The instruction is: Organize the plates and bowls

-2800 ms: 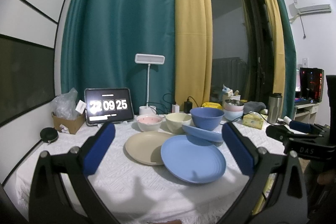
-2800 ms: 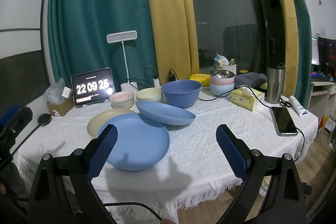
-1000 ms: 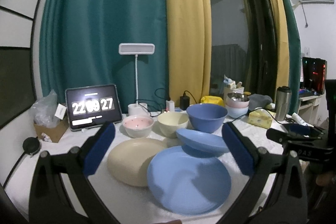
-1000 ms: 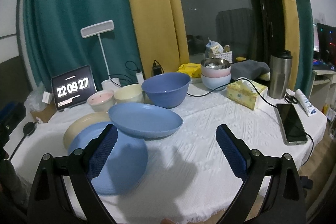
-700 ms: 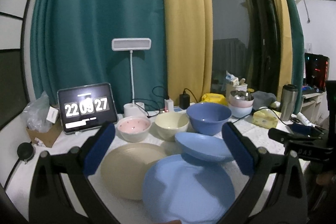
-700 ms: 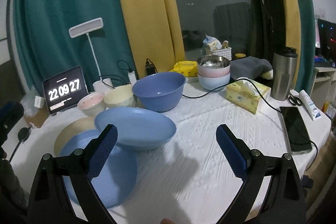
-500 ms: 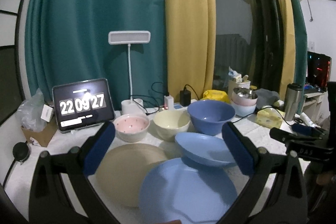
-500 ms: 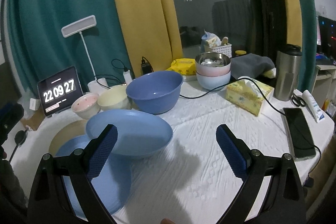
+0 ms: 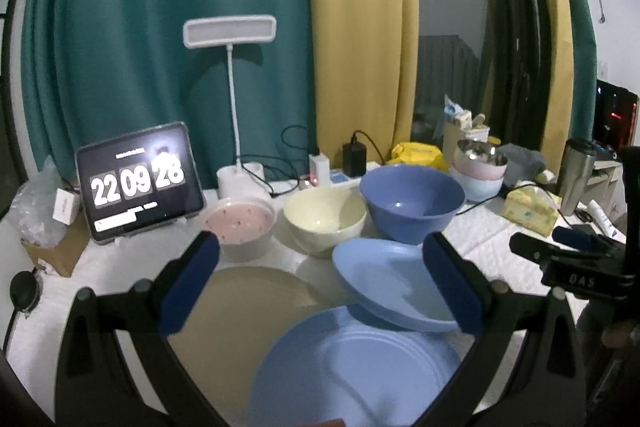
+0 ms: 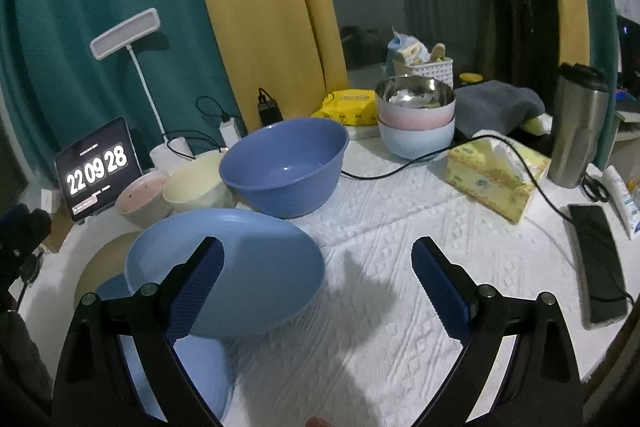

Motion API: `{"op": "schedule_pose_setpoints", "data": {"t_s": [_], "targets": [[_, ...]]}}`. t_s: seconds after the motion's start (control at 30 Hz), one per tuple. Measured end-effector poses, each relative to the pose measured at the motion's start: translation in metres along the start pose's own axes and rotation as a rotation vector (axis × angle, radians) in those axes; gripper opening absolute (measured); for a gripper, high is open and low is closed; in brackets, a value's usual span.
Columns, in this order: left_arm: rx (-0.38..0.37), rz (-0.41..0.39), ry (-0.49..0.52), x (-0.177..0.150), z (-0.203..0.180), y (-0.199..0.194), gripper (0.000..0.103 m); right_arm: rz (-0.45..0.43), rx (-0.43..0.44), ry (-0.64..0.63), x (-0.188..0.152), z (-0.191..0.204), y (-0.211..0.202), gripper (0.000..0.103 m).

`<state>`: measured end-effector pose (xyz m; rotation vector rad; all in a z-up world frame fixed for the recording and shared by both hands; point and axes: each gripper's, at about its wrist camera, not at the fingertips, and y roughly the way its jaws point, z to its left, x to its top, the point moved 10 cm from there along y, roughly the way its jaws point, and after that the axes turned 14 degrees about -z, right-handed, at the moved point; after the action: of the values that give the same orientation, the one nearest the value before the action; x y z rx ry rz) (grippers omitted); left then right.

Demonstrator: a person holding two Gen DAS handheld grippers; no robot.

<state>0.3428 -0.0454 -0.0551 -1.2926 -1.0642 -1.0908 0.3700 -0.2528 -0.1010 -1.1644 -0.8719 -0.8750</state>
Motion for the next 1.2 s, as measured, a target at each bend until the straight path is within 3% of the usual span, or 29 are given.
{"op": "schedule_pose_setpoints", "data": {"t_s": [0.6,0.73,1.0,1.07,1.2], "targets": [[-0.046,0.249,0.033,-0.061,-0.020,0.068,0.101,0.186,0.023,0.070,-0.050,-0.006,0.066,0.097],[-0.041,0.274,0.059,-0.071,-0.023,0.076,0.101,0.208,0.026,0.077,-0.056,-0.005,0.073,0.093],[-0.054,0.321,0.055,-0.085,-0.023,0.082,0.070,0.292,0.053,0.106,-0.076,0.000,0.087,0.079],[-0.064,0.330,0.052,-0.087,-0.025,0.084,0.059,0.298,0.056,0.105,-0.078,0.001,0.088,0.070],[-0.097,0.345,0.045,-0.091,-0.032,0.083,0.046,0.312,0.058,0.088,-0.082,0.005,0.089,0.042]]}}
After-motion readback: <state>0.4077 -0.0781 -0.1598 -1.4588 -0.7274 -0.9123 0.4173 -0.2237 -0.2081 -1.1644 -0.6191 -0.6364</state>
